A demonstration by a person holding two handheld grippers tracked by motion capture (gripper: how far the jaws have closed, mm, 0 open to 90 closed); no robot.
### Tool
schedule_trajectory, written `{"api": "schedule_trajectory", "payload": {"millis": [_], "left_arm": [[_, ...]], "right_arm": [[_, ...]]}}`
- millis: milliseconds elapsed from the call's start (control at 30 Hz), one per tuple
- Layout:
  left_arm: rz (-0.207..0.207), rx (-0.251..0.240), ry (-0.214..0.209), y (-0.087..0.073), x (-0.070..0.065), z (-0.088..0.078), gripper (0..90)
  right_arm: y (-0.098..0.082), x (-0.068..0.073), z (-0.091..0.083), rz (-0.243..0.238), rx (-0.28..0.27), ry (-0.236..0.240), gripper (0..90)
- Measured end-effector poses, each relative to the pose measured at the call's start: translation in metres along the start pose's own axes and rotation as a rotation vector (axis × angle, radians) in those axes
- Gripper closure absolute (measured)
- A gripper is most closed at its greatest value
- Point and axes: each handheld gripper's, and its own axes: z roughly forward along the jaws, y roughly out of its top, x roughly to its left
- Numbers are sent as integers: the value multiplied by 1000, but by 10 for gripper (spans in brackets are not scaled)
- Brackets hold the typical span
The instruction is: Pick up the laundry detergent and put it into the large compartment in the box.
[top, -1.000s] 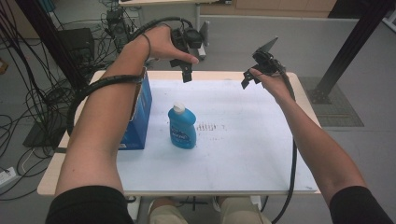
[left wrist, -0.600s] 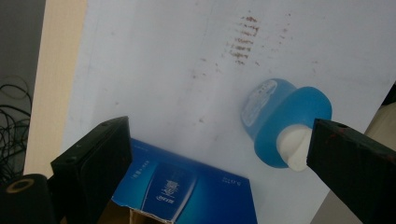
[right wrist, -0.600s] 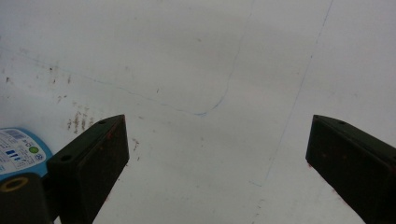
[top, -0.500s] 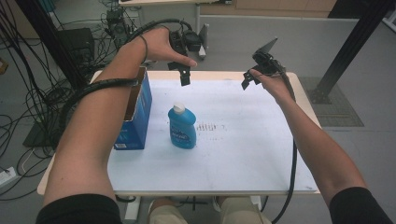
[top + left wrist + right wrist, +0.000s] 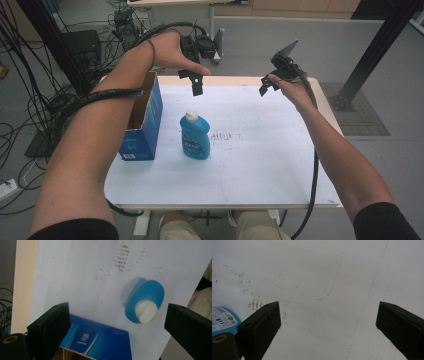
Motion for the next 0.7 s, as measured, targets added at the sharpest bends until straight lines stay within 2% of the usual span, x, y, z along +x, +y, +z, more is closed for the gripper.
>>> {"api": "schedule_trajectory", "payload": {"millis": [267,700], "left_arm": [[15,-9,1,-3,-9,-5,70],[40,7,-10,-6,-22,-10,70]], "right_arm": [[-2,0,-1,-4,-1,1,56],[-7,-3,-6,0,-5,5,56]]}}
